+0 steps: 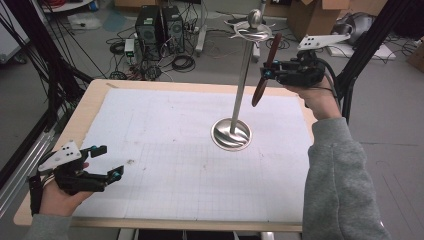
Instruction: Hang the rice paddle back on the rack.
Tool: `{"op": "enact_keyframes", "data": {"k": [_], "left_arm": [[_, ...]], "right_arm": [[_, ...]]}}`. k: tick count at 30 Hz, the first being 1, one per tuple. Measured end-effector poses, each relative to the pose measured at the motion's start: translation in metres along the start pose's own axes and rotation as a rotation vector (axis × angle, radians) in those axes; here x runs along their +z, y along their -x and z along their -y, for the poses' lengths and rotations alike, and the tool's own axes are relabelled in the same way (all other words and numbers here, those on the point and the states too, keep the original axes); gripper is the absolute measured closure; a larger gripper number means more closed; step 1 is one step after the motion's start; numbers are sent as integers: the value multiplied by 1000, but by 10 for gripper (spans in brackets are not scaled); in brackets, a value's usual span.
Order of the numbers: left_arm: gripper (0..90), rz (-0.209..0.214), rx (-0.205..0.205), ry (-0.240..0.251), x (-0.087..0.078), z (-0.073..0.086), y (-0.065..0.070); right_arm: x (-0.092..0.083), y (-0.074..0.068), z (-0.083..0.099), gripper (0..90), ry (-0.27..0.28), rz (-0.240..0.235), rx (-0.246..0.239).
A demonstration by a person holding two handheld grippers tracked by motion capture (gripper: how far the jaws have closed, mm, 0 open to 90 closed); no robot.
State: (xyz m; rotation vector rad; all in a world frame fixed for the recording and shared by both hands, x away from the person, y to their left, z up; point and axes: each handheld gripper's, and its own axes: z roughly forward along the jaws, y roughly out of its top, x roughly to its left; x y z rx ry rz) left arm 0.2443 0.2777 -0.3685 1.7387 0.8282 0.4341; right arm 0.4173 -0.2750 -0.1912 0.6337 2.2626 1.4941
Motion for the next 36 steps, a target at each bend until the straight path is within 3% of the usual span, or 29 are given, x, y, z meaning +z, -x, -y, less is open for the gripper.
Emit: {"op": "enact_keyframes", "data": {"k": [12, 18, 23, 25, 36], "left_arm": [[49, 3, 1, -5, 3, -1, 1], [49, 3, 7, -6, 3, -2, 0], [49, 4, 4, -8, 5, -2, 0], [49, 6, 3, -10, 6, -2, 1], [49, 21, 14, -12, 13, -5, 1]], "right_arm": [[2, -4, 9, 304, 27, 17, 3], [-2, -1, 17, 138, 45, 56, 2], [-7, -1, 21, 88, 41, 72, 3], [-8, -2, 22, 22, 46, 90, 4], [-12, -1, 39, 7, 45, 98, 28]]}}
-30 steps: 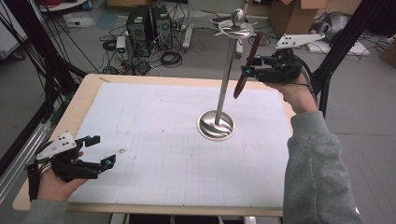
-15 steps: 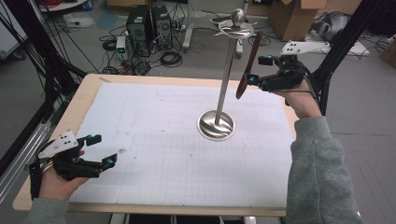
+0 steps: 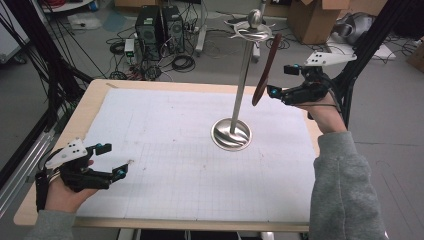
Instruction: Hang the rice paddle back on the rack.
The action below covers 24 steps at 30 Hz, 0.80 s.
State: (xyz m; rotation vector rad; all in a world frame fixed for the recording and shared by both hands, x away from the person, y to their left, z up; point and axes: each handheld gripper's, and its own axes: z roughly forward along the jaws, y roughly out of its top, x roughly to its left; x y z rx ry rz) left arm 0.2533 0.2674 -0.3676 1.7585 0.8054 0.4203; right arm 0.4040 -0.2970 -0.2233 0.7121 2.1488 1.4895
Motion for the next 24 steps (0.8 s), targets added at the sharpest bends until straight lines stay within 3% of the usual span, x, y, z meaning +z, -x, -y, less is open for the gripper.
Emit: {"op": "enact_keyframes", "data": {"k": [13, 16, 24], "left_arm": [[49, 35, 21, 12, 13, -11, 1], [49, 40, 22, 29, 11, -14, 0], [49, 49, 22, 35, 15, -17, -1]], "right_arm": [[-19, -1, 21, 8, -9, 20, 14], [-22, -2, 28, 8, -6, -7, 17], [-23, -1, 51, 7, -21, -19, 53]]}}
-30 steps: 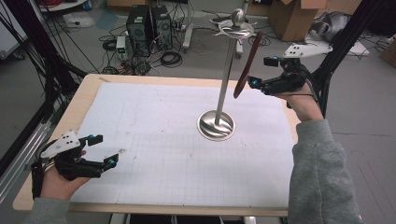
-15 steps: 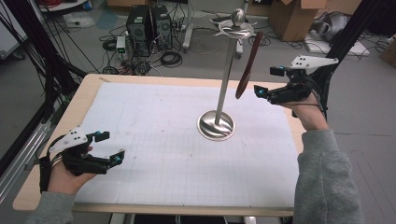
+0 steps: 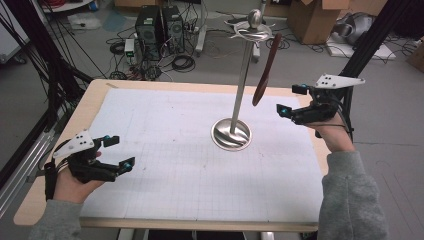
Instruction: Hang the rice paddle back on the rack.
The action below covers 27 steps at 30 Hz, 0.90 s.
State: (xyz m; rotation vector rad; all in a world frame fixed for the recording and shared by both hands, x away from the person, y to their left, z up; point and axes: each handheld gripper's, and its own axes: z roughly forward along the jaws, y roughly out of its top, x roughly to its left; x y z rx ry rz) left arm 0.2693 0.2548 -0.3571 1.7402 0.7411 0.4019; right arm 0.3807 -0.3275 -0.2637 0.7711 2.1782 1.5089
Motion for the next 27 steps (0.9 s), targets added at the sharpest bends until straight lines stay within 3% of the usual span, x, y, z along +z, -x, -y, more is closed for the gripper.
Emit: {"op": "enact_keyframes", "data": {"k": [2, 4, 6, 11, 17, 20, 27], "left_arm": [[49, 1, 1, -1, 1, -1, 0], [49, 2, 3, -3, 2, -1, -1], [49, 5, 1, -1, 4, -1, -1], [49, 8, 5, -1, 5, -2, -1], [49, 9, 0, 1, 5, -3, -2], [49, 11, 1, 5, 6, -3, -2], [49, 12, 3, 2, 7, -3, -1]], "right_arm": [[-1, -1, 7, 8, 12, 2, 10], [-2, -1, 13, 8, 48, -34, 51], [-2, -2, 19, 8, 35, -15, 41], [-3, -1, 34, 8, 33, -16, 75], [-7, -3, 44, 8, 38, 1, 68], [-9, -6, 47, 8, 46, -17, 75], [-13, -16, 53, 8, 43, -16, 32]]}}
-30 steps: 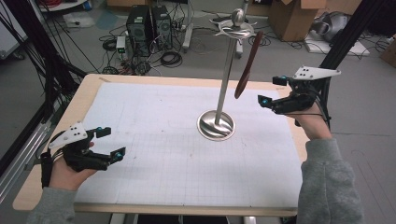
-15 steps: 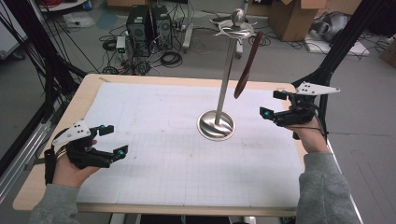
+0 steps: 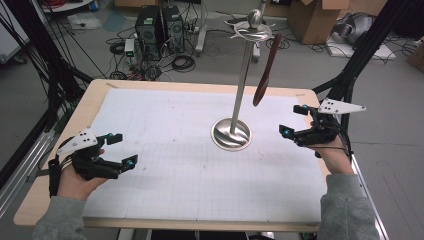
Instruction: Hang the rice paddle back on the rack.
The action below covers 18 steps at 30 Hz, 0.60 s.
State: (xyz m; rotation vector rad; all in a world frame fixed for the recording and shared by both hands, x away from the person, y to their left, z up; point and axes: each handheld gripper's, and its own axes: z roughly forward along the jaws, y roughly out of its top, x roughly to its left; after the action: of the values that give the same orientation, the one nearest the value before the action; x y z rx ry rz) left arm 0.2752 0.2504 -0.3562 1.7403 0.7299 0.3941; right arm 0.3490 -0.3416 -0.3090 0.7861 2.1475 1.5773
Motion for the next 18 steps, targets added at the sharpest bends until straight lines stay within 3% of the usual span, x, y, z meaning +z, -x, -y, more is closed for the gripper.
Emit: {"op": "enact_keyframes", "data": {"k": [14, 18], "left_arm": [[49, 5, -4, 1, 1, 0, 0], [49, 6, -2, 0, 1, 0, 1]], "right_arm": [[-11, -5, 25, 8, 22, 26, 10], [-13, -6, 35, 8, 6, 38, 15]]}}
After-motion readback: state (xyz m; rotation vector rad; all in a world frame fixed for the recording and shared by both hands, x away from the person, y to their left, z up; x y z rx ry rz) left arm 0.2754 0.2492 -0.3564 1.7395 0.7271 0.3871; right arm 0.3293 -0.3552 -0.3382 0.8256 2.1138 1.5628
